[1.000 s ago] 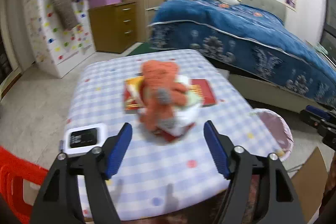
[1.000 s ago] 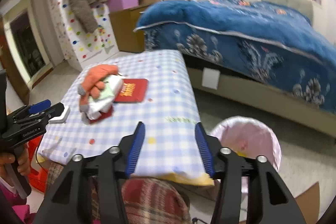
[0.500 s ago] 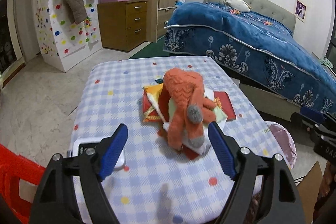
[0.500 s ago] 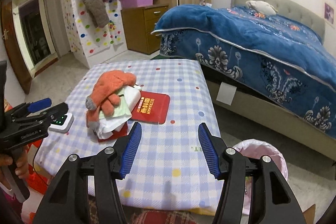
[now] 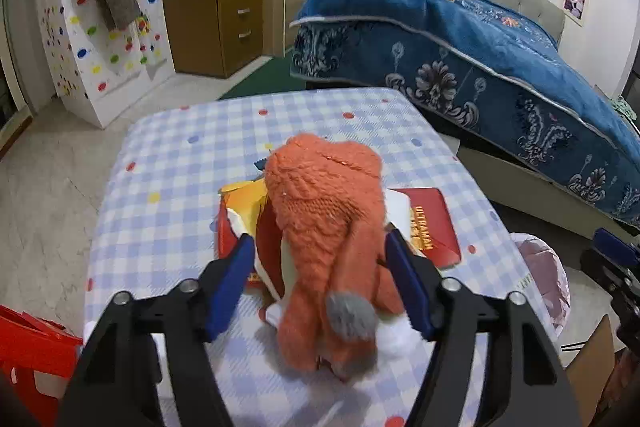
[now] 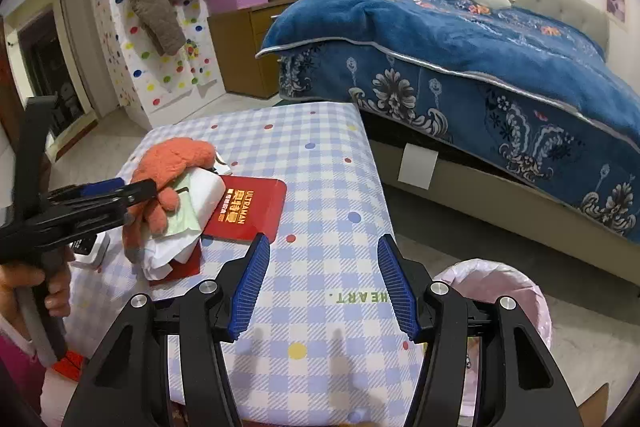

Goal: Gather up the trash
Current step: 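Return to the table and grasp the orange knitted glove with the left tool, then hold the glove in the left tool while the right tool grasps the green mask packet, then carry the glove and mask packet over the trash bin and release them, then move both open tools back toward the table, then grasp the white sponge with the right tool while the left tool grasps the red booklet, then carry the sponge and red booklet over the trash bin and release them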

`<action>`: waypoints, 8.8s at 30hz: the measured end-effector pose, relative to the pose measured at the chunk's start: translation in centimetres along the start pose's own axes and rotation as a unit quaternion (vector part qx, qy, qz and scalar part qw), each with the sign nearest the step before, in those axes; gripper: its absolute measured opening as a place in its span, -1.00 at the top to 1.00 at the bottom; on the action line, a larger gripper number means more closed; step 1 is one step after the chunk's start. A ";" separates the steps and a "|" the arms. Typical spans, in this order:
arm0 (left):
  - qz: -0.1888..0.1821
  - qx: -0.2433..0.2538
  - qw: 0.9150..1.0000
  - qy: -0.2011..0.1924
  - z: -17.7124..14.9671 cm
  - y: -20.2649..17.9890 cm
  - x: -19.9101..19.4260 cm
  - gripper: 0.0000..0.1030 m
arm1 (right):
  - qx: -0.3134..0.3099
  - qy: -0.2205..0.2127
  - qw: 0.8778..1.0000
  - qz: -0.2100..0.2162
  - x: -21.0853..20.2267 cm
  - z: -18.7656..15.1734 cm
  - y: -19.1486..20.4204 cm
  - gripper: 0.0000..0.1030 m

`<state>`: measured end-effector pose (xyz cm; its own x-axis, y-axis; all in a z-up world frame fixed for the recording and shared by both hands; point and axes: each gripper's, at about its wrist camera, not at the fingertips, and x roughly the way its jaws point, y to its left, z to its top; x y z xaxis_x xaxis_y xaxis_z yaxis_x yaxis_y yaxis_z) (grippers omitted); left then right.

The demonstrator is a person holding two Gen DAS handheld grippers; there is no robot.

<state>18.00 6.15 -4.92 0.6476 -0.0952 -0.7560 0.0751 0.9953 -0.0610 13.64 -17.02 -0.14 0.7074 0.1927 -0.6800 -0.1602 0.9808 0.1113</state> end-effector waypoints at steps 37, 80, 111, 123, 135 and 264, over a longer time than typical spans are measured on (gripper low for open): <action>0.034 -0.008 0.997 -0.068 -6.8 6.6 -10.4 0.66 | -0.065 0.031 0.993 0.098 2.7 0.1 10.2 0.17; 0.047 0.014 0.991 -0.127 -6.4 4.6 -16.6 0.65 | -0.091 -0.064 0.979 0.172 -7.4 4.0 12.1 1.00; -0.159 0.261 0.947 -0.095 -7.3 -21.5 -9.3 0.65 | 0.105 -0.055 0.992 -0.042 -10.9 -7.1 -10.4 0.99; -0.195 0.295 0.934 -0.045 -7.0 -30.0 -2.2 0.61 | 0.159 -0.025 0.983 -0.089 -8.3 -9.3 -18.1 0.99; -0.190 0.299 0.935 -0.034 -5.3 -33.5 1.8 -0.25 | 0.193 -0.001 0.976 -0.099 -4.0 -9.1 -22.4 0.82; 0.004 -0.015 0.999 -0.033 -6.7 -0.3 -6.8 -0.58 | -0.031 0.001 0.999 0.013 -1.2 -3.3 2.7 -0.21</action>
<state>8.55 6.60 -4.14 0.6974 -0.0866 -0.7115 0.0472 0.9961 -0.0749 10.07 -14.66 -1.44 0.7014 0.2190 -0.6783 -0.2220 0.9714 0.0841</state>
